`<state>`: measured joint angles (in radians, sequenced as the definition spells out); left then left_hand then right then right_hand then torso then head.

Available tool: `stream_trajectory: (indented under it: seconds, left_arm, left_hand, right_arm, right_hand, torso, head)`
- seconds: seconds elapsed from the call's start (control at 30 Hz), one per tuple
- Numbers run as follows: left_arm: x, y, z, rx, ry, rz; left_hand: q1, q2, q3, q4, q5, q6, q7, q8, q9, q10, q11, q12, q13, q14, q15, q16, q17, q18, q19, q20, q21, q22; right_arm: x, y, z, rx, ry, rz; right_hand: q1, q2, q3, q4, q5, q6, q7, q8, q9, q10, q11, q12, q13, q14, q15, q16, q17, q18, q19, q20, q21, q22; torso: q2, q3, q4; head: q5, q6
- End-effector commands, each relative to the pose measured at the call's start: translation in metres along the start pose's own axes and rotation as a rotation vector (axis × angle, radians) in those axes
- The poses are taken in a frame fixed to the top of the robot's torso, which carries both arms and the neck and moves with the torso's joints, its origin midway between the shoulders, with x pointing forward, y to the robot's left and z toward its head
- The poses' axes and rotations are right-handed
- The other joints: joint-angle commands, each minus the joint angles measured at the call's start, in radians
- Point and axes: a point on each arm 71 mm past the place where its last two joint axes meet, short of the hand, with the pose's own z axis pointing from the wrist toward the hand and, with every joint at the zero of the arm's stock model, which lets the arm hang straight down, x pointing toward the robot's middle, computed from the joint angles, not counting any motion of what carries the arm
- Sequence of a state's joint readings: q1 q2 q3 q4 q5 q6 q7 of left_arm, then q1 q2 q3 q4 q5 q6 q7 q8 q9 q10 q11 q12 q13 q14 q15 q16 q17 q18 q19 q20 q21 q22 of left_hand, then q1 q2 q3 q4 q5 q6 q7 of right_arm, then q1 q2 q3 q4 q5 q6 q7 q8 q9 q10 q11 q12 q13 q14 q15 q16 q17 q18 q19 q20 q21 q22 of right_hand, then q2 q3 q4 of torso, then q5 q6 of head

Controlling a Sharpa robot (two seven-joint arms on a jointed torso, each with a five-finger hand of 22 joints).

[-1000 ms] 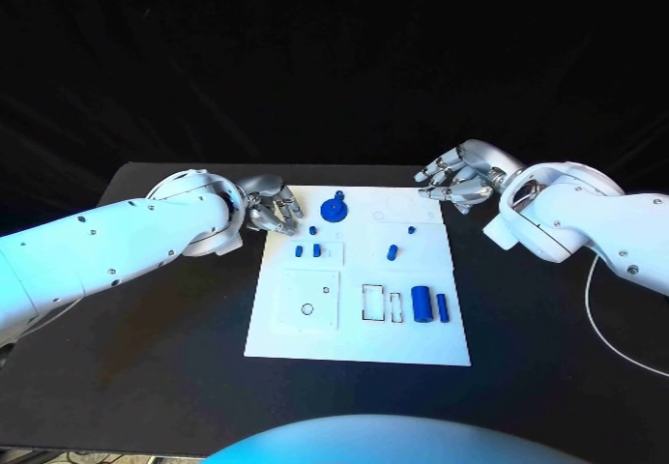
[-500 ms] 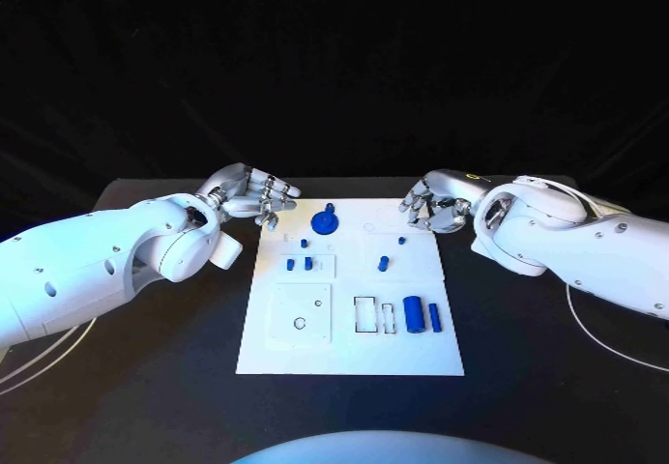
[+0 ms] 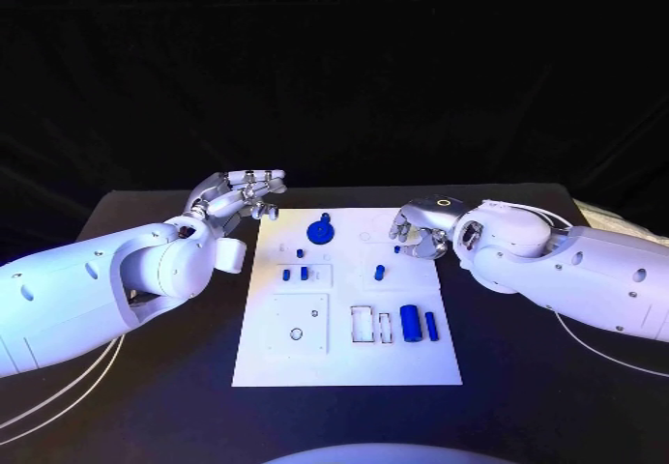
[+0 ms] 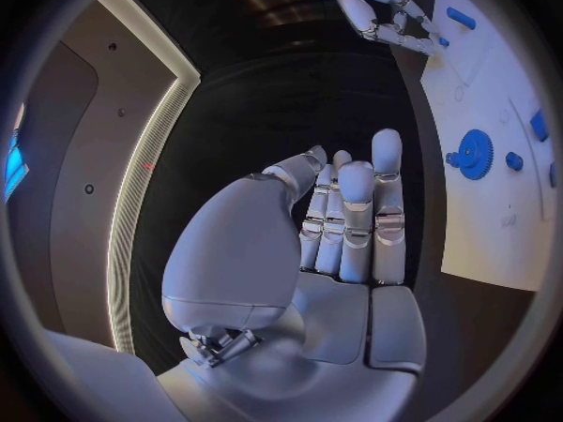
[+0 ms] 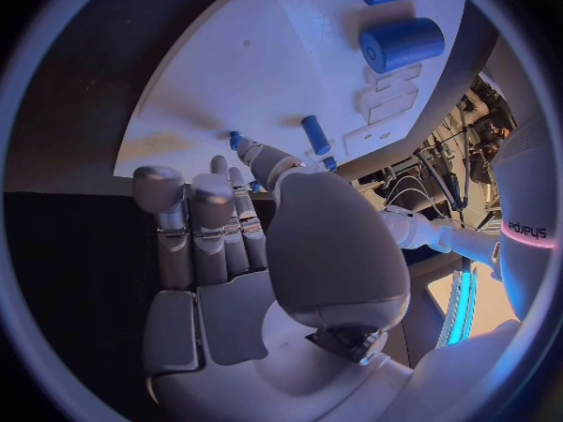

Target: Assemble the parts on the task board

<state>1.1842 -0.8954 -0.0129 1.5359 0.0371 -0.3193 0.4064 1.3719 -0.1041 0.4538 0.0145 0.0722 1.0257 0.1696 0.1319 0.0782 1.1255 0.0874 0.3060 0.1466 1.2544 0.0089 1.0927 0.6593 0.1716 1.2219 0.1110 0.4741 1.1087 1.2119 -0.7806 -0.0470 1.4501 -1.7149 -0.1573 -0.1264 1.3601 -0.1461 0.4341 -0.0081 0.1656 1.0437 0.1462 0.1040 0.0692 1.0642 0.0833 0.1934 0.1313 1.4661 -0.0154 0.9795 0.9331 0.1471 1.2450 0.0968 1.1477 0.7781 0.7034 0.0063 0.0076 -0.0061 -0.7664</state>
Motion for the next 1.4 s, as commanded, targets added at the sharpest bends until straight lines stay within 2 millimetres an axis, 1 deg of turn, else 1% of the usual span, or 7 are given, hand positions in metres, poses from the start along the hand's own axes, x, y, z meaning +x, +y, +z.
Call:
stream_trajectory:
  seconds: [0.03,0.2,0.5,0.77,0.93,1.03,1.4]
  left_arm:
    - [-0.001,-0.002,-0.002,0.027,-0.038,-0.057]
    - [-0.002,-0.002,-0.002,0.027,-0.041,-0.057]
    - [-0.003,-0.002,-0.002,0.034,-0.059,-0.049]
    - [-0.004,-0.001,-0.002,0.024,-0.066,-0.046]
    - [-0.004,-0.001,-0.001,0.022,-0.068,-0.032]
    - [-0.005,-0.001,-0.001,0.02,-0.074,-0.017]
    - [-0.005,-0.001,-0.001,0.019,-0.073,0.004]
  left_hand:
    - [-0.008,0.002,-0.007,-0.001,0.0,-0.004,-0.003,0.007,-0.001,-0.011,0.001,0.008,0.002,-0.007,-0.001,-0.008,-0.005,0.011,0.002,-0.001,-0.007,-0.003]
    - [-0.008,0.002,-0.008,-0.001,0.0,-0.004,-0.003,0.007,-0.001,-0.013,0.002,0.009,0.003,-0.008,0.0,-0.009,-0.007,0.011,0.002,-0.001,-0.007,-0.004]
    - [-0.006,0.007,-0.01,-0.004,0.001,-0.005,-0.003,0.009,-0.002,-0.02,0.002,0.019,0.007,-0.008,0.0,-0.009,-0.008,0.011,0.004,-0.001,-0.013,-0.009]
    - [-0.001,0.009,-0.01,-0.008,0.001,-0.007,-0.002,0.01,-0.003,-0.027,0.002,0.026,0.01,-0.009,0.0,-0.009,-0.011,0.011,0.006,-0.001,-0.017,-0.013]
    - [0.0,0.009,-0.01,-0.01,0.001,-0.007,-0.002,0.01,-0.003,-0.029,0.002,0.028,0.01,-0.009,0.0,-0.009,-0.011,0.011,0.007,-0.001,-0.017,-0.014]
    - [0.003,0.01,-0.01,-0.013,0.001,-0.009,0.0,0.01,-0.004,-0.034,0.003,0.032,0.012,-0.009,0.0,-0.009,-0.013,0.011,0.008,-0.001,-0.019,-0.016]
    - [0.008,0.011,-0.01,-0.019,0.001,-0.014,0.002,0.01,-0.005,-0.045,0.005,0.039,0.014,-0.009,0.001,-0.008,-0.015,0.01,0.011,-0.001,-0.022,-0.019]
  right_arm:
    - [0.006,0.003,0.002,-0.007,0.061,-0.07]
    - [0.011,0.005,0.005,-0.01,0.081,-0.072]
    - [0.017,0.008,0.006,-0.014,0.104,-0.067]
    - [0.018,0.008,0.007,0.015,0.072,-0.137]
    - [0.019,0.008,0.007,0.023,0.051,-0.158]
    - [0.02,0.011,0.008,0.015,0.039,-0.15]
    - [0.021,0.017,0.009,0.003,0.02,-0.117]
  right_hand:
    - [-0.008,-0.007,-0.011,0.001,-0.006,-0.003,-0.01,-0.008,-0.001,-0.005,-0.007,-0.007,-0.01,0.014,-0.011,0.003,-0.004,-0.001,-0.001,-0.011,-0.001,-0.003]
    - [-0.004,-0.003,-0.009,-0.001,-0.008,-0.002,-0.012,-0.011,-0.001,-0.005,-0.008,-0.011,-0.016,0.014,-0.015,0.003,-0.005,-0.001,-0.001,-0.016,-0.001,-0.003]
    - [0.004,0.015,0.001,-0.004,-0.011,0.018,-0.012,-0.006,0.002,0.02,-0.011,-0.012,-0.034,0.016,-0.01,0.01,-0.002,-0.004,0.003,-0.016,0.001,0.001]
    - [0.051,0.063,0.053,-0.037,-0.043,0.083,-0.018,0.021,0.016,0.104,-0.021,0.008,-0.041,0.02,-0.008,0.033,0.015,-0.008,0.018,-0.013,0.023,0.033]
    - [0.051,0.068,0.068,-0.049,-0.052,0.111,-0.023,0.034,0.023,0.141,-0.029,0.013,-0.041,0.025,-0.013,0.057,0.036,-0.013,0.033,-0.017,0.045,0.066]
    - [0.037,0.073,0.07,-0.047,-0.073,0.124,-0.027,0.04,0.029,0.159,-0.034,0.011,-0.04,0.027,-0.017,0.07,0.046,-0.015,0.038,-0.02,0.055,0.08]
    - [0.012,0.074,0.062,-0.041,-0.108,0.129,-0.032,0.044,0.035,0.17,-0.037,-0.002,-0.042,0.026,-0.019,0.075,0.046,-0.016,0.038,-0.023,0.059,0.085]
  torso:
    - [0.0,0.0001,0.0001]
    - [0.001,-0.0009,0.0024]
    - [0.0,0.0009,-0.0011]
    - [-0.001,0.0019,0.0007]
    - [0.001,0.0017,0.0001]
    - [0.001,0.0023,-0.0006]
    - [0.0,0.001,-0.0008]
  head:
    - [-0.004,0.002]
    - [-0.007,0.001]
    - [-0.001,-0.003]
    - [0.002,-0.008]
    - [0.003,-0.009]
    - [0.002,-0.009]
    - [0.0,-0.014]
